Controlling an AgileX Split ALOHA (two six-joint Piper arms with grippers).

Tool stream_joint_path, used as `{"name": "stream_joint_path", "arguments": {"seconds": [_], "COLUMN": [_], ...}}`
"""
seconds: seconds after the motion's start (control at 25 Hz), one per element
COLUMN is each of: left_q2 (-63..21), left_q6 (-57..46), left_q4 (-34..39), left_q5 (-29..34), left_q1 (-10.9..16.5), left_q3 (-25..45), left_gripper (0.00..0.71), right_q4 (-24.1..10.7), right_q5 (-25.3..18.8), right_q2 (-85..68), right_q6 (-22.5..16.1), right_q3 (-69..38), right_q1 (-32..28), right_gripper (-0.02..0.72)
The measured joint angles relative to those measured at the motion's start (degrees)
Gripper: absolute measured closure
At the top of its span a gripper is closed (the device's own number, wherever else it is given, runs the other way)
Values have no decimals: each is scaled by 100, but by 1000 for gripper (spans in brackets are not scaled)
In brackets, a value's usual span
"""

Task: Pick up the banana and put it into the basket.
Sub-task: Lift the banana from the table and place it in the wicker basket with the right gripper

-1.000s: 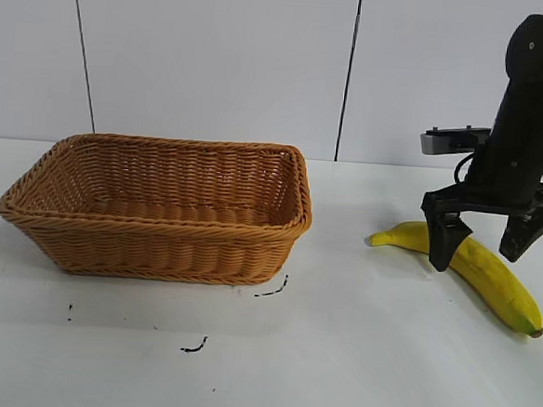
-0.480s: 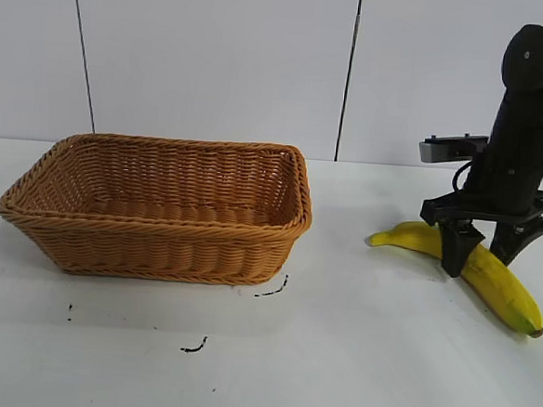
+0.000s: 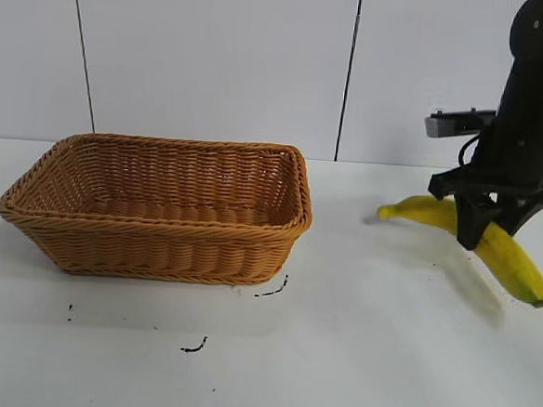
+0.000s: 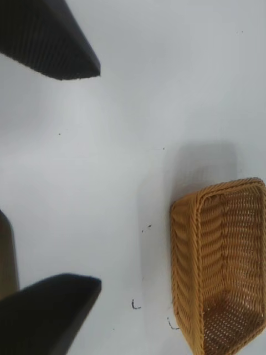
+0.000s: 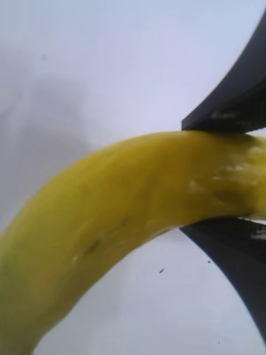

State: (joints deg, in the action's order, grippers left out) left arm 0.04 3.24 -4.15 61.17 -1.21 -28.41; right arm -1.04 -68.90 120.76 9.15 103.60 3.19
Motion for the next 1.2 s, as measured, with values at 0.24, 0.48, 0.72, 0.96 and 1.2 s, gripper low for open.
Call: {"name": "stream_joint_path", "arguments": {"seconds": [0.24, 0.48, 0.72, 0.96, 1.2], "left_q2": [0, 0, 0, 0, 0], "left_q6": [0, 0, 0, 0, 0], "left_q4": [0, 0, 0, 0, 0], "left_q5": [0, 0, 0, 0, 0], "left_q1": [0, 0, 0, 0, 0], "left_q3": [0, 0, 0, 0, 0], "left_gripper": [20, 20, 20, 20, 20], "right_q4": [162, 161, 160, 104, -381], "right_q5": [-64, -86, -92, -38, 963], "right_q2": [-140, -140, -140, 121, 417], "right_q6": [209, 880, 1183, 1814, 2388], "right_q3": [492, 932, 1520, 2025, 2045], "right_q1": [171, 762, 1305, 2049, 2894], "right_gripper": [400, 400, 400, 400, 400]}}
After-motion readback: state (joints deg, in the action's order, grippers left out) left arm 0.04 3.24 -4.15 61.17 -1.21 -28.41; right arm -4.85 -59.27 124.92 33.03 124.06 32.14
